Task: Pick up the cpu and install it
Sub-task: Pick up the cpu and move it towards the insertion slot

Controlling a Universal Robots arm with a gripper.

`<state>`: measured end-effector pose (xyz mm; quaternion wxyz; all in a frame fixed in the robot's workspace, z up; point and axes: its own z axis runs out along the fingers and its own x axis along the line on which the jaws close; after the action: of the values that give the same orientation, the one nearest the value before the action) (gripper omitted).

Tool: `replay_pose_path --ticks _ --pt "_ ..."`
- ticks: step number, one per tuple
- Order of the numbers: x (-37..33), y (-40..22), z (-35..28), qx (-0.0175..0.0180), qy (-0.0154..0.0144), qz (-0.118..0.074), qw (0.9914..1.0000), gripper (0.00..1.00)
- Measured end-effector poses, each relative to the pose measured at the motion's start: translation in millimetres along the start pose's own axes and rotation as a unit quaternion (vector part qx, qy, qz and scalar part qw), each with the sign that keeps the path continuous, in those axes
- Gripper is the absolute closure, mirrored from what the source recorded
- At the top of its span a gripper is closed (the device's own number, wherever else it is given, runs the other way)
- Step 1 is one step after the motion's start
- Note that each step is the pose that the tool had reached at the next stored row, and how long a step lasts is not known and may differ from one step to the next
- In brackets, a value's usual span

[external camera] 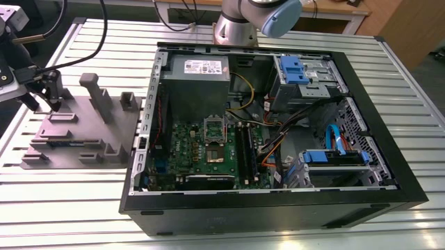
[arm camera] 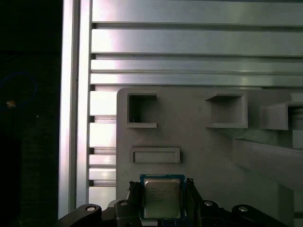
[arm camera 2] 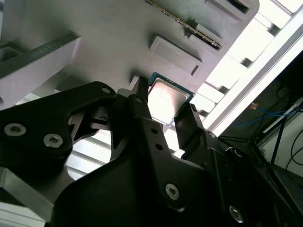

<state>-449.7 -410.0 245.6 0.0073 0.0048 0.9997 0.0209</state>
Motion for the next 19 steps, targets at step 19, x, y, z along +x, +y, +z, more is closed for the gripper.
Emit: replay_pose_path --ticks 19 --pt "-0.2 0.5 -12.8 0.0000 0.0001 0.000 1.00000 0.53"
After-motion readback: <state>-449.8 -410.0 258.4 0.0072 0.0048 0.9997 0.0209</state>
